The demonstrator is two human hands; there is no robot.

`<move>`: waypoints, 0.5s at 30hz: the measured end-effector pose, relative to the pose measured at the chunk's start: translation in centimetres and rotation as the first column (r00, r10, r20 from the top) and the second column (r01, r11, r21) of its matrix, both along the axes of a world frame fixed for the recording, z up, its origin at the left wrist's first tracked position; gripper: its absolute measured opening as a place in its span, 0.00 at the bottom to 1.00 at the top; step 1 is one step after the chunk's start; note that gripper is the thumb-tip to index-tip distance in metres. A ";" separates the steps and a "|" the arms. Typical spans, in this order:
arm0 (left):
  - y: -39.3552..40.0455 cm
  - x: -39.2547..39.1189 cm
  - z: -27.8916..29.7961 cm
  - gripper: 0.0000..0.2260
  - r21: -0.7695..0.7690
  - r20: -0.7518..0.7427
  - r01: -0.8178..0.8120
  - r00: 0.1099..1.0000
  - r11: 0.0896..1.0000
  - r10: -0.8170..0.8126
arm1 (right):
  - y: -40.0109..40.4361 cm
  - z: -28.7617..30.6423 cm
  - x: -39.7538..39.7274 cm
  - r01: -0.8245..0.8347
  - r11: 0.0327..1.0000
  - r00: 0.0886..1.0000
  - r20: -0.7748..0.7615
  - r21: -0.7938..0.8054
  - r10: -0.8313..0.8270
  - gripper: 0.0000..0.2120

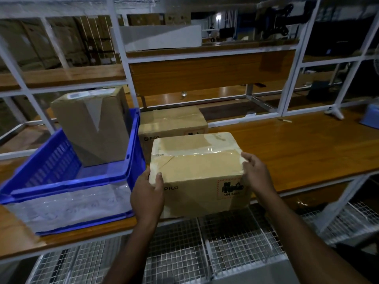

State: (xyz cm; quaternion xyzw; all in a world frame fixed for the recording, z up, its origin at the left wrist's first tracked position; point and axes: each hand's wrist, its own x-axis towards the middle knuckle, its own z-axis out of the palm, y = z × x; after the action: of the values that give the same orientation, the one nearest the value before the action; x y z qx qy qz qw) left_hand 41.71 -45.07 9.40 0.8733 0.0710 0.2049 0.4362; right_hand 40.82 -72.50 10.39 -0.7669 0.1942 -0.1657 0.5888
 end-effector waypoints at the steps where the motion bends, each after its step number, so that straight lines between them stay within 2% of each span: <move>1: -0.1 0.4 -0.2 0.22 0.016 0.000 0.004 1.000 1.000 -0.004 | 0.0 -0.2 0.6 0.000 1.000 1.000 -0.005 -0.028 0.000 0.17; 4: -0.6 1.5 -0.7 0.22 0.050 0.022 0.015 1.000 0.999 -0.016 | -0.2 -0.7 2.3 -0.012 0.997 1.000 0.016 -0.074 0.013 0.18; 6: -0.9 1.9 -0.9 0.26 0.061 0.005 0.033 0.999 0.998 -0.033 | -0.5 -0.8 3.2 -0.037 0.993 0.999 0.019 -0.111 0.039 0.18; 8: -1.3 2.1 -0.7 0.28 0.091 -0.009 0.046 0.999 0.995 -0.045 | -0.7 -0.7 3.8 -0.049 0.966 0.999 -0.001 -0.253 0.050 0.19; 10: -1.7 2.5 -0.2 0.21 0.245 0.058 0.048 0.996 0.968 -0.064 | -0.9 -0.2 4.5 -0.045 0.873 0.999 -0.033 -0.486 0.034 0.19; 12: -2.0 3.2 0.2 0.15 0.400 0.155 0.068 0.978 0.914 -0.140 | -0.7 0.6 5.1 -0.038 0.705 0.999 -0.026 -0.708 0.028 0.17; 13: -2.3 3.5 0.6 0.14 0.435 0.160 0.116 0.966 0.893 -0.203 | -0.5 1.0 5.4 -0.036 0.642 0.999 -0.009 -0.766 0.045 0.16; 15: -3.1 3.9 1.2 0.15 0.492 0.081 0.273 0.931 0.827 -0.356 | 0.6 1.5 5.8 -0.058 0.592 0.993 0.015 -0.804 0.117 0.12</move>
State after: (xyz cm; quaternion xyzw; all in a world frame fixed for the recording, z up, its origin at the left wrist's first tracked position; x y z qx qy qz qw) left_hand 45.58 -48.15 10.57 0.9320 -0.1637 0.2146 0.2420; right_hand 46.66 -71.93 11.94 -0.9521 0.0419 -0.2313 0.1955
